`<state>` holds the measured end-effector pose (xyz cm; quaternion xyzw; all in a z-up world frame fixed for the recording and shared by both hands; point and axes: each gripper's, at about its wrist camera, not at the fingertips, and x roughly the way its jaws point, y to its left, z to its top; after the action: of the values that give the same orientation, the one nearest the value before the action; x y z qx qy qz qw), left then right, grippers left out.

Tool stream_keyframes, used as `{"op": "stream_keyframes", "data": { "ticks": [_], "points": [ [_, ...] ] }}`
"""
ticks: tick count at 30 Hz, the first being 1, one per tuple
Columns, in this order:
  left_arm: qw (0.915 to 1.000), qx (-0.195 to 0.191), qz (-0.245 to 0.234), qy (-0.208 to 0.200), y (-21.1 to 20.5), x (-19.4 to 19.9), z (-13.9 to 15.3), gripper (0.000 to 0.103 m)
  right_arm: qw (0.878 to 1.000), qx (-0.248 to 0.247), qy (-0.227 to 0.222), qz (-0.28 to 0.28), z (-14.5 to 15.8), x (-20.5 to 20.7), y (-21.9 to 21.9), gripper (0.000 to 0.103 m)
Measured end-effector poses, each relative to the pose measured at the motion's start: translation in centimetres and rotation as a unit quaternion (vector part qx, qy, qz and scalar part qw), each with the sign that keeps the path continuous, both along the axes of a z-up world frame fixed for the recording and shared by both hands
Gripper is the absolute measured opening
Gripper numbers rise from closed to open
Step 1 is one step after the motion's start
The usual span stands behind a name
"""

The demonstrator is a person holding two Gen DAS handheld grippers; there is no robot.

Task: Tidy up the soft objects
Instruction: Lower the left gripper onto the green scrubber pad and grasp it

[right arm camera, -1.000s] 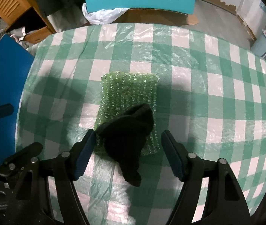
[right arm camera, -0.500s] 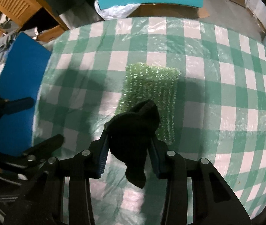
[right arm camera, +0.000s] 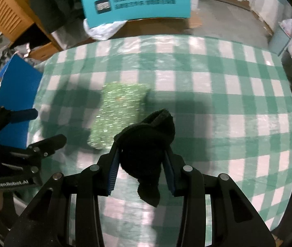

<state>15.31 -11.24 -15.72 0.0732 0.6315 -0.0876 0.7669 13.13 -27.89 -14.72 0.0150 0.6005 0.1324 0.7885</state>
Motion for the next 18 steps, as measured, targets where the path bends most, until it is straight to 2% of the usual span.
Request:
{"op": "stream_keyframes", "data": {
  "ticks": [6,10,18],
  "points": [
    [0.9984,-0.043,0.037,0.002,-2.6,1.9,-0.2,0.083,1.0,-0.008,-0.004,-0.028,0.2,0.7,-3.0,0.039],
    [0.9984,-0.03,0.049,-0.003,-4.3,2.9,-0.6,0.083,0.999,-0.005,-0.007,-0.047,0.2,0.9,-4.9,0.039],
    [0.9967,-0.035,0.072,0.015,-6.1,4.4,-2.5,0.083,0.998,0.0,-0.007,-0.06,0.1,0.6,-6.6,0.039]
  ]
}}
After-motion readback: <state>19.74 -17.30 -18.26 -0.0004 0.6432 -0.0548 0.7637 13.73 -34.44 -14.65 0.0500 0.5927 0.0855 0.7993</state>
